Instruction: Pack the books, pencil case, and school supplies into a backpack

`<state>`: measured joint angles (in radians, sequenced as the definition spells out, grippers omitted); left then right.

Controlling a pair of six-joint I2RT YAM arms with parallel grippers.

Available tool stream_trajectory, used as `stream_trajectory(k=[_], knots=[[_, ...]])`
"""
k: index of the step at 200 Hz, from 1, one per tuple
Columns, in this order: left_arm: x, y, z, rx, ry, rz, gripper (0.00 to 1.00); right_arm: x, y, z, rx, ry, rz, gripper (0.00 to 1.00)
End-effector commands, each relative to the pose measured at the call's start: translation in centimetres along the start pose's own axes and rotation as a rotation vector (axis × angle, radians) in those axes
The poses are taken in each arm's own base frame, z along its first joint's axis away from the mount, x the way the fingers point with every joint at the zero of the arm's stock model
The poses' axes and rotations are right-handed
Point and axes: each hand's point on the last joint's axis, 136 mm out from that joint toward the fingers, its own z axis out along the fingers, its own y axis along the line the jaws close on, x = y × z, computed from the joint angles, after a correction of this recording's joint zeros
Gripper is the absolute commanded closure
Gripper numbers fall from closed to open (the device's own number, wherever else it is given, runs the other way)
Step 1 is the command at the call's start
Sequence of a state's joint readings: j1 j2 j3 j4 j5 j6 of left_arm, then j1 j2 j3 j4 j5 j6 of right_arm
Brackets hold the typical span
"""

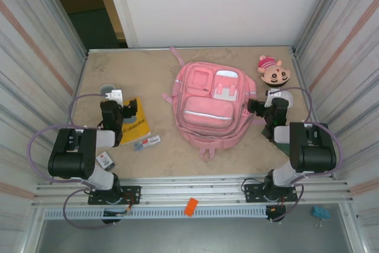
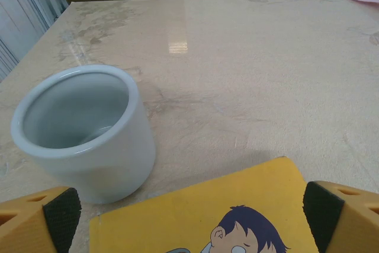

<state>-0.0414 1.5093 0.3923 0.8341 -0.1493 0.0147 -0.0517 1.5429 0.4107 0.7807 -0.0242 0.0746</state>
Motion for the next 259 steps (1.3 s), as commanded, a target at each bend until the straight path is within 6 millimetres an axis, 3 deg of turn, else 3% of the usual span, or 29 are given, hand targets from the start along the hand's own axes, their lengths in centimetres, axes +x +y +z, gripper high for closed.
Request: stream_trajectory(k=[1,259], knots=[[0.30,-0.01,-0.06,0.001,0.007,0.012,0.01,-0.50,0.06,0.03,0.002,-0.013,0.007,0.01],[0.29,-0.18,-0.02,0.011,0.008,0.019,0.01,-0.53,0.07,0.04,0.003,-0.013,0.008,0.01]])
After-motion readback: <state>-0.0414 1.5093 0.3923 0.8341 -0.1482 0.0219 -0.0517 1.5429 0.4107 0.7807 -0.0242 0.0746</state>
